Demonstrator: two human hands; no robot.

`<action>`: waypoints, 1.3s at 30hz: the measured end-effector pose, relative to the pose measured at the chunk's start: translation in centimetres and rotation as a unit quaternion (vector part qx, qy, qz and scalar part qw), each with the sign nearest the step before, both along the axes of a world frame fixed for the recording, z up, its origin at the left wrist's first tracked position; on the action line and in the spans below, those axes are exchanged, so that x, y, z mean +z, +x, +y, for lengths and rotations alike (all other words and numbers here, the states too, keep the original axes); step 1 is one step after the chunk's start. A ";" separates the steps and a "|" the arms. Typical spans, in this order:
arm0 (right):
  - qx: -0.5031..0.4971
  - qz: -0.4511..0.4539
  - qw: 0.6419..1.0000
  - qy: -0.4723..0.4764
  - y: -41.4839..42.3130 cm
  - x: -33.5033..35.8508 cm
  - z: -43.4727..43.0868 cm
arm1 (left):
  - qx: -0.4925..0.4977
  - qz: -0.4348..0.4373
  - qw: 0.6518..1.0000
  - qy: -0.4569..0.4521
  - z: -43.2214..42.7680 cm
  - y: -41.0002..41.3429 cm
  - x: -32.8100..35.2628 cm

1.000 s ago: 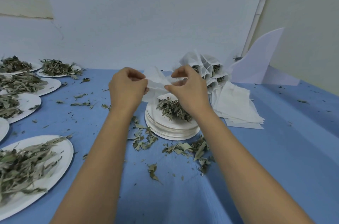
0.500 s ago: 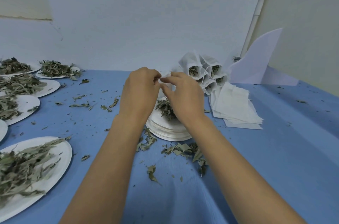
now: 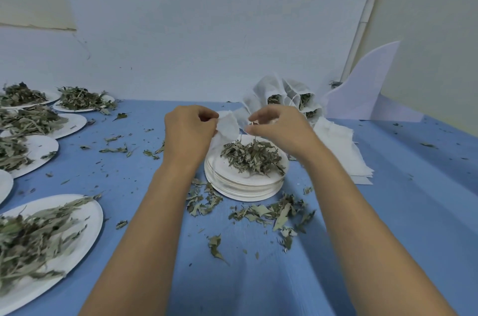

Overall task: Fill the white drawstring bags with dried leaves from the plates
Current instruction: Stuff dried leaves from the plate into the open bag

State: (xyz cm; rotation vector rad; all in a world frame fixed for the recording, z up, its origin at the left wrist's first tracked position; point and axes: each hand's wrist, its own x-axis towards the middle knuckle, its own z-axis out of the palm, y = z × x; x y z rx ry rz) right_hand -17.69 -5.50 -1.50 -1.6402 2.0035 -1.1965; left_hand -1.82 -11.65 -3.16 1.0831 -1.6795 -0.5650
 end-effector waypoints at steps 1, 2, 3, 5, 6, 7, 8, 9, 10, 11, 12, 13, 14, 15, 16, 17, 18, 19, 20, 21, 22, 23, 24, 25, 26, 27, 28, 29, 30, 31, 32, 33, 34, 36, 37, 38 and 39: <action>0.001 0.035 0.997 0.064 -0.5 0.3 0.3 | -0.001 -0.001 1.000 0.003 0.0 -0.1 -0.1; 0.000 0.073 0.989 0.126 -0.8 0.5 0.5 | -0.001 -0.003 1.000 0.004 0.0 -0.2 -0.2; -0.002 0.112 0.978 0.179 -0.9 0.6 0.7 | -0.001 -0.003 1.000 0.004 0.0 -0.3 -0.2; -0.013 0.167 0.954 0.248 -0.6 0.5 0.8 | 0.002 -0.003 1.000 0.000 0.1 -0.4 -0.2; -0.021 0.172 0.948 0.268 -0.2 0.5 0.7 | 0.004 -0.003 1.000 -0.002 0.1 -0.4 -0.3; -0.030 0.170 0.944 0.280 0.2 0.4 0.7 | 0.005 -0.002 1.000 -0.002 0.2 -0.4 -0.3; -0.036 0.172 0.941 0.289 0.5 0.2 0.5 | 0.007 -0.001 1.000 -0.002 0.2 -0.4 -0.3; -0.038 0.177 0.938 0.294 0.8 0.0 0.3 | 0.008 0.001 1.000 -0.001 0.2 -0.4 -0.4; -0.036 0.176 0.939 0.294 1.1 -0.2 0.2 | 0.009 0.003 1.000 0.001 0.2 -0.4 -0.4; -0.035 0.165 0.944 0.282 1.3 -0.4 0.0 | 0.009 0.006 1.000 0.004 0.1 -0.4 -0.5; -0.037 0.149 0.953 0.261 1.3 -0.6 -0.1 | 0.008 0.009 1.000 0.007 0.1 -0.4 -0.5; -0.040 0.136 0.961 0.239 1.4 -0.7 -0.2 | 0.007 0.010 1.000 0.010 0.1 -0.4 -0.5; -0.043 0.132 0.965 0.222 1.4 -0.7 -0.4 | 0.006 0.009 1.000 0.012 0.0 -0.4 -0.5; -0.049 0.136 0.967 0.212 1.5 -0.8 -0.4 | 0.005 0.007 1.000 0.013 0.0 -0.4 -0.6; -0.054 0.145 0.967 0.201 1.5 -0.8 -0.5 | 0.004 0.005 1.000 0.014 0.0 -0.4 -0.6; -0.058 0.151 0.968 0.189 1.4 -0.9 -0.5 | 0.004 0.005 1.000 0.014 0.0 -0.4 -0.6; -0.061 0.152 0.970 0.177 1.4 -1.0 -0.5 | 0.006 0.006 1.000 0.014 0.0 -0.4 -0.6; -0.066 0.150 0.972 0.166 1.3 -1.0 -0.5 | 0.010 0.009 1.000 0.012 0.0 -0.4 -0.5; -0.070 0.148 0.975 0.153 1.2 -1.1 -0.6 | 0.015 0.014 1.000 0.008 0.0 -0.4 -0.5; -0.074 0.148 0.976 0.139 1.1 -1.1 -0.6 | 0.018 0.020 1.000 0.003 0.0 -0.4 -0.5; -0.077 0.144 0.979 0.125 0.9 -1.0 -0.5 | 0.021 0.026 0.999 -0.001 0.0 -0.5 -0.5; -0.082 0.140 0.981 0.108 0.8 -0.9 -0.5 | 0.022 0.032 0.999 -0.003 0.1 -0.5 -0.6; -0.085 0.133 0.983 0.095 0.6 -0.7 -0.4 | 0.022 0.037 0.999 -0.003 0.1 -0.6 -0.7; -0.089 0.125 0.985 0.081 0.4 -0.6 -0.4 | 0.021 0.038 0.999 -0.003 0.2 -0.8 -0.8; -0.091 0.112 0.987 0.075 0.1 -0.5 -0.4 | 0.020 0.035 0.999 -0.004 0.3 -1.0 -1.0; -0.097 0.104 0.988 0.064 -0.1 -0.3 -0.4 | 0.018 0.032 0.999 -0.005 0.4 -1.2 -1.2; -0.101 0.097 0.989 0.057 -0.3 -0.2 -0.3 | 0.016 0.031 0.999 -0.005 0.5 -1.4 -1.4; -0.105 0.094 0.989 0.047 -0.3 -0.1 -0.2 | 0.012 0.033 0.999 -0.002 0.6 -1.6 -1.5; -0.105 0.084 0.990 0.040 -0.5 0.0 -0.1 | 0.007 0.033 0.999 0.002 0.7 -1.8 -1.7; -0.106 0.075 0.991 0.027 -0.5 0.1 0.0 | 0.000 0.034 0.999 0.006 0.7 -1.9 -1.8; -0.103 0.061 0.993 0.016 -0.6 0.2 0.1 | -0.007 0.036 0.999 0.010 0.7 -2.1 -2.0; -0.103 0.045 0.994 0.005 -0.6 0.3 0.3 | -0.014 0.039 0.999 0.014 0.7 -2.2 -2.1; -0.101 0.028 0.994 -0.004 -0.6 0.4 0.3 | -0.018 0.043 0.999 0.020 0.7 -2.2 -2.2; -0.089 -0.021 0.996 -0.019 -0.7 0.7 0.5 | -0.020 0.046 0.998 0.028 0.7 -2.2 -2.4; -0.078 -0.057 0.995 -0.022 -0.7 0.9 0.5 | -0.019 0.047 0.998 0.031 0.7 -2.2 -2.5; -0.062 -0.090 0.994 -0.022 -0.7 1.0 0.6 | -0.018 0.049 0.998 0.034 0.6 -2.2 -2.5; -0.046 -0.122 0.991 -0.020 -0.6 1.2 0.7 | -0.018 0.054 0.998 0.038 0.6 -2.2 -2.6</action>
